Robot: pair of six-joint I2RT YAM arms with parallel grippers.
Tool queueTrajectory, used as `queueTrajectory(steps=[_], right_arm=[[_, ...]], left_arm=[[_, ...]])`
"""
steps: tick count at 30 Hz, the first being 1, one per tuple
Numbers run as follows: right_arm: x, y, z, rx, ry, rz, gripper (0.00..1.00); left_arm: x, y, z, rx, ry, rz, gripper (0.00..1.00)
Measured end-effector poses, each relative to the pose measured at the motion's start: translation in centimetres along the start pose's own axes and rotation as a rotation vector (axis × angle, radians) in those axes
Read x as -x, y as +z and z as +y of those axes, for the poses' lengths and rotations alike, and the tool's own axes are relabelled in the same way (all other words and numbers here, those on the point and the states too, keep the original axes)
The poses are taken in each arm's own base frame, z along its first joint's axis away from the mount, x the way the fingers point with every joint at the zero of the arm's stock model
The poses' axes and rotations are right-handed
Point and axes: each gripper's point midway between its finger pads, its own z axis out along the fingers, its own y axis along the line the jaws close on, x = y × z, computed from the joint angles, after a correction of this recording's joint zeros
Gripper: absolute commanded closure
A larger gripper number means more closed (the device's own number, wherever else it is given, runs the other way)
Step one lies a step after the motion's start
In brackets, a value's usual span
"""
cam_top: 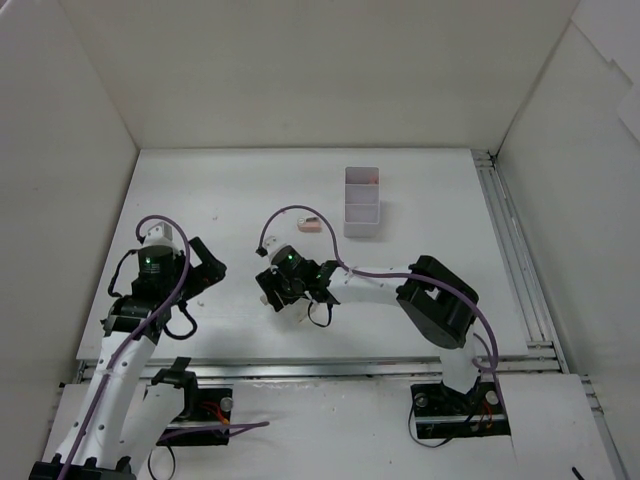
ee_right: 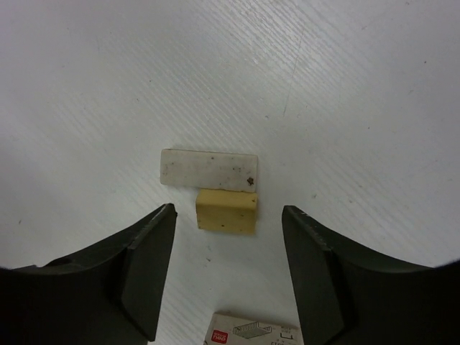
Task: Sort the stationery into containers
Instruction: Pick up the stationery from the center of the board, then place the stationery in the storage box.
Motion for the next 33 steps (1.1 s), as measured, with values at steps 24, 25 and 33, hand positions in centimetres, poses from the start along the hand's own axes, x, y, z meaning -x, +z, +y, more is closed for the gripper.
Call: queueTrajectory(steps=[24, 25, 33], right_arm=[[4.7, -4.1, -3.9, -0.128, 0.051, -0.137, 0.88], [5.8, -5.0, -5.3, -0.153, 0.076, -0.168, 0.88], [11.1, -13.1, -21.5, -0.619, 0.339, -0.381, 0.87]], left_arm=[[-1.2, 1.6, -1.5, -0.119, 0.070, 0.051, 0.00], [-1.8, 2.0, -1.7, -0.141, 0.085, 0.076, 0.00], [-5.4, 4.1, -4.2, -0.280, 0.247, 0.227, 0.00]])
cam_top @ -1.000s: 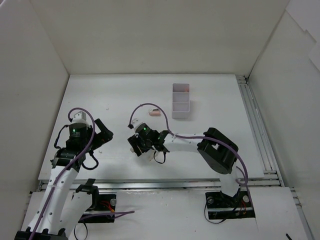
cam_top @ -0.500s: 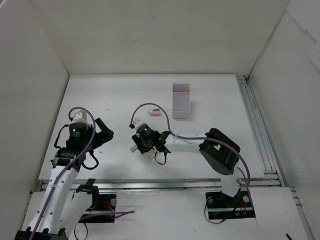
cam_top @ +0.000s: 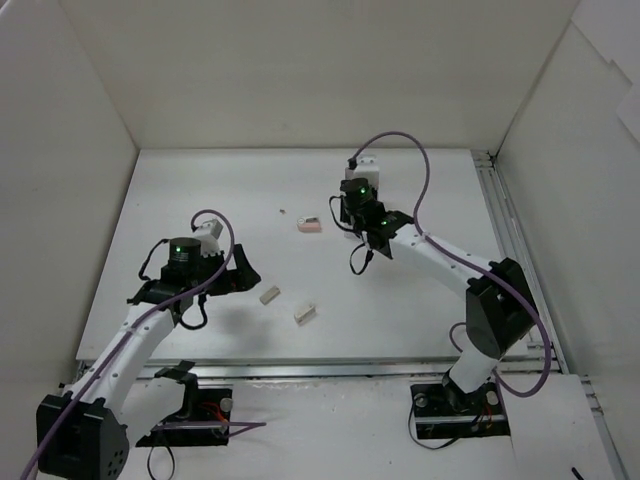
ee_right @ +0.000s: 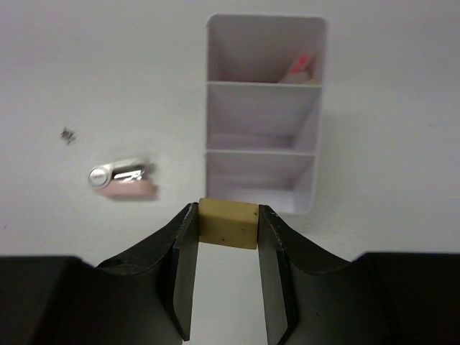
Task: Sort the stationery into containers
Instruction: Place the stationery in the storage box.
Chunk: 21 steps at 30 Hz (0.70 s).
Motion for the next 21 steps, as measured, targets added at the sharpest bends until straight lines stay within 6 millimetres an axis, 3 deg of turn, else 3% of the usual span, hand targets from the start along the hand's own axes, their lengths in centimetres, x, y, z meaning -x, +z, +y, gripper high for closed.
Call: queueTrajectory(steps=[3, 8, 13, 21], right_arm=[[2.0, 0.8, -3.2, -0.124, 0.053, -0.034, 0.87], [4.5, 3.5, -5.6, -0.223, 0.116, -0.067, 0.87], [3.5, 6.4, -6.6, -0.270, 0.117, -0.034, 0.85], [1.8, 7.8, -6.5, -0.261, 0.139, 0.012, 0.80]], left_arm=[[-0.6, 0.7, -0.6, -0.027, 0.053, 0.034, 0.00], [-0.5, 1.3, -1.6, -0.062, 0.153, 0.045, 0.00], [-0.5, 1.8, -2.2, -0.081, 0.223, 0.054, 0.00], [-0.5, 3.1, -1.4, -0.041, 0.244, 0.093, 0.00]])
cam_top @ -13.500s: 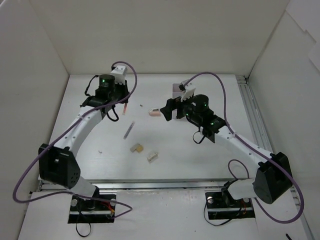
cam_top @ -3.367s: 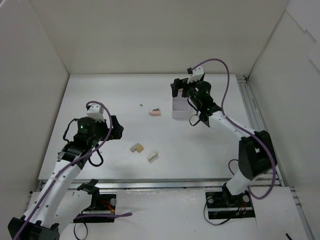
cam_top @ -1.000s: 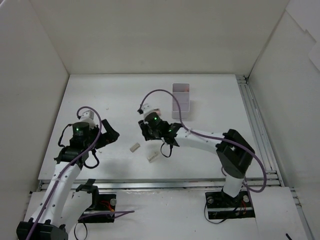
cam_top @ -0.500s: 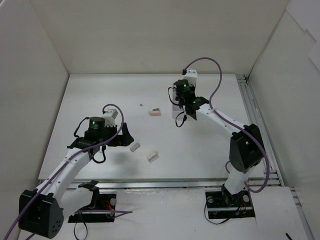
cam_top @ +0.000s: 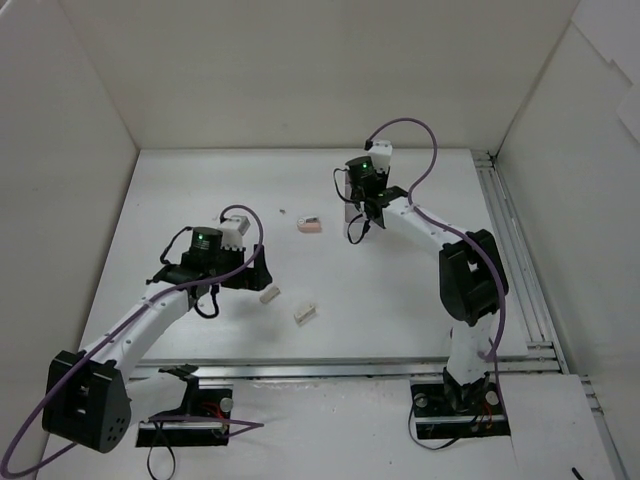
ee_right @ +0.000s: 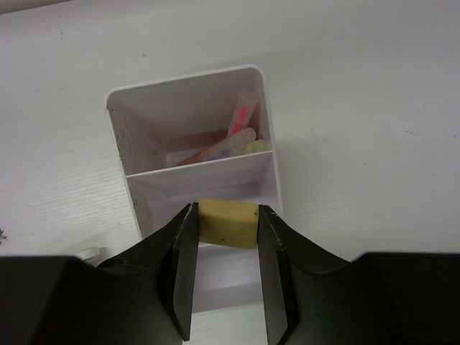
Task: Sort the stationery into containers
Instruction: Place the stationery in the storage box, then pick up the stationery from the center of the board.
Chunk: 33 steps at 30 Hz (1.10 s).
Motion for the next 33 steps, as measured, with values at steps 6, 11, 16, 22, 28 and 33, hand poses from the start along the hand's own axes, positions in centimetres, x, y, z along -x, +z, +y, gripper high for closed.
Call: queueTrajectory(steps=[6, 11, 16, 22, 28, 33], right_arm=[[-0.9, 0.9, 0.8, 0.017, -0.003, 0.022, 0.64], [-2.2, 1.9, 1.2, 0.021, -0.009, 0.048, 0.41], [-2.4, 1.9, 1.6, 0.042, 0.002, 0.058, 0.20], [-2.8, 0.5, 1.0, 0.075, 0.013, 0.078, 0.02], [-0.5, -4.1, -0.3, 0.147, 0.061, 0.047, 0.02], [1.9, -6.9, -2.1, 0.180, 0.128, -0.001, 0.02]], left_arm=[[0.2, 1.0, 0.3, 0.017, -0.001, 0.030, 0.00], [0.1, 1.7, 0.5, 0.029, 0.009, 0.052, 0.00], [0.2, 2.4, 0.8, 0.053, 0.035, 0.071, 0.00], [-0.5, 4.2, 0.5, 0.055, 0.105, 0.142, 0.00], [-1.7, 6.9, 0.3, 0.042, 0.169, 0.241, 0.00], [-3.7, 8.5, 0.3, 0.048, 0.182, 0.322, 0.11]])
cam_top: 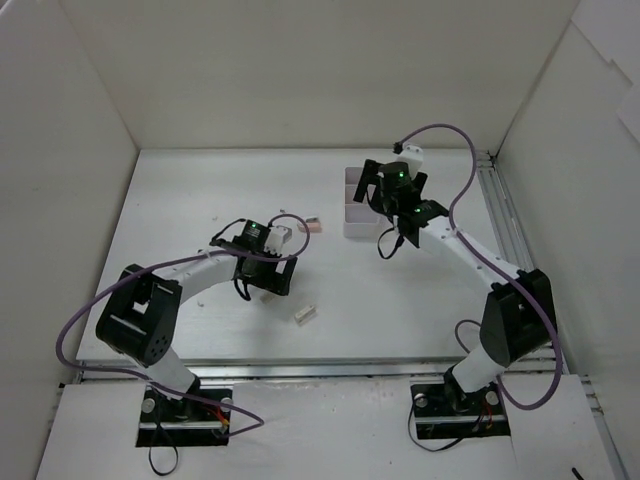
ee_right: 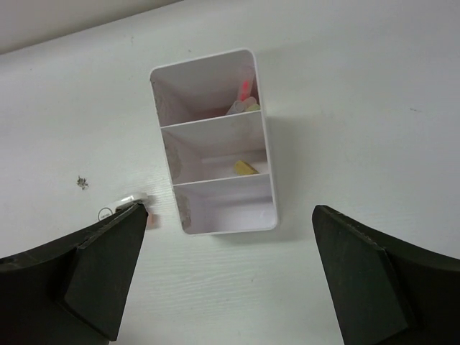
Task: Sort the stationery into containers
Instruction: Pick up the stationery from the center of the board.
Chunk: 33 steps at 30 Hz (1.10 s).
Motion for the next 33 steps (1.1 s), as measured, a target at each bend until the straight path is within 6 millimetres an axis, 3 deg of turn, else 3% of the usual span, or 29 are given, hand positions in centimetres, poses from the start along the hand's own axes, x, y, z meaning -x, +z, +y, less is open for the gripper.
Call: queueTrajectory(steps=[7, 14, 19, 25, 28, 31, 33], right_arm=[[-0.4, -0.9, -1.9, -0.023, 0.023, 0.002, 0.02], [-2.0, -1.0, -2.5, -0.027, 0.017, 0.039, 0.02], [-0.9, -2.2, -2.4, -0.007, 0.031, 0.012, 0.02], [0.0, -4.0, -2.3, 0.030, 0.036, -0.013, 0.02], [-0.1, -4.7, -1.5, 0.099, 0.000, 0.002, 0.02], [-1.3, -5.8, -0.3, 0.205, -0.039, 0.043, 0.02], [-2.3, -6.7, 0.3, 0.277, -0.042, 0.056, 0.02]], left_arm=[[-1.0, 0.5, -1.9, 0.028, 0.046, 0.028, 0.50], [-1.6, 0.7, -1.7, 0.073, 0.044, 0.032, 0.63], [-1.4, 0.9, -1.4, 0.091, 0.024, 0.028, 0.98], [-1.5, 0.4, -1.4, 0.100, 0.005, 0.020, 1.00], [-0.8, -1.3, -1.5, 0.113, -0.010, -0.018, 1.00], [1.7, -4.3, -2.0, 0.116, -0.041, -0.125, 1.00], [4.5, -6.7, -2.5, 0.116, -0.076, -0.230, 1.00]])
